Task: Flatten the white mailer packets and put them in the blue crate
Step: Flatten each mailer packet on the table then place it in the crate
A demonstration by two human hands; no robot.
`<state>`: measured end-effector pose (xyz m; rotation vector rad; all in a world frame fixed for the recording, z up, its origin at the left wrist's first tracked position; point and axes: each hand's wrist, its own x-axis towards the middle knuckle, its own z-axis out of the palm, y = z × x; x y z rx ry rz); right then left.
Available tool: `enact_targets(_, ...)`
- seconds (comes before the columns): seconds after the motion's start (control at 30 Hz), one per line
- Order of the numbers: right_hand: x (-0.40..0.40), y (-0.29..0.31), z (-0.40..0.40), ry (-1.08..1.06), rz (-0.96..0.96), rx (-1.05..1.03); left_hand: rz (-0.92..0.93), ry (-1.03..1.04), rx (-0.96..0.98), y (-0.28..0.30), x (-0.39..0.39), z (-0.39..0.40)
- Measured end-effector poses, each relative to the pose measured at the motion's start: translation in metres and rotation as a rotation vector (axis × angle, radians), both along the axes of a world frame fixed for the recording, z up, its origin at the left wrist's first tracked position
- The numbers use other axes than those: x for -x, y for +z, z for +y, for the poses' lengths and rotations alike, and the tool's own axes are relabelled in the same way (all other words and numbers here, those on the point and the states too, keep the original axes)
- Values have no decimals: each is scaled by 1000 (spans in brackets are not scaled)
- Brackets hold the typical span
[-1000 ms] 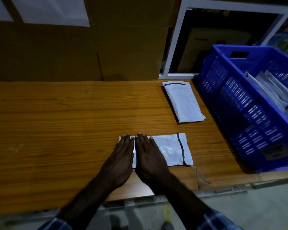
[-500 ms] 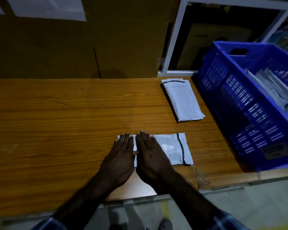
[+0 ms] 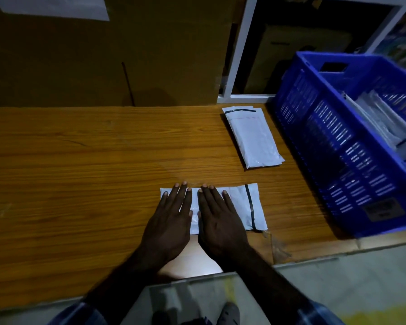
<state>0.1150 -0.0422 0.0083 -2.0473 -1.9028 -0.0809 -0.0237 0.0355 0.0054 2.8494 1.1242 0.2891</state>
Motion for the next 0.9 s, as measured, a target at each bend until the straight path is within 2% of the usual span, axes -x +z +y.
enact_targets(0.17, -3, 8, 3, 29, 40, 77, 57, -10, -41, 10, -5, 2)
enact_targets(0.3, -23, 19, 10, -9, 210, 53, 20, -69, -51, 20, -19, -2)
enact_targets(0.5, -29, 11, -12, 4, 4, 47, -16, -74, -21, 10, -25, -7)
enact_targets(0.77, -24, 3, -15, -22, -5, 30, 25, -70, -32, 6, -23, -8)
enact_targets(0.9, -34, 18, -6, 19, 134, 146, 56, -62, -48, 13, -28, -9)
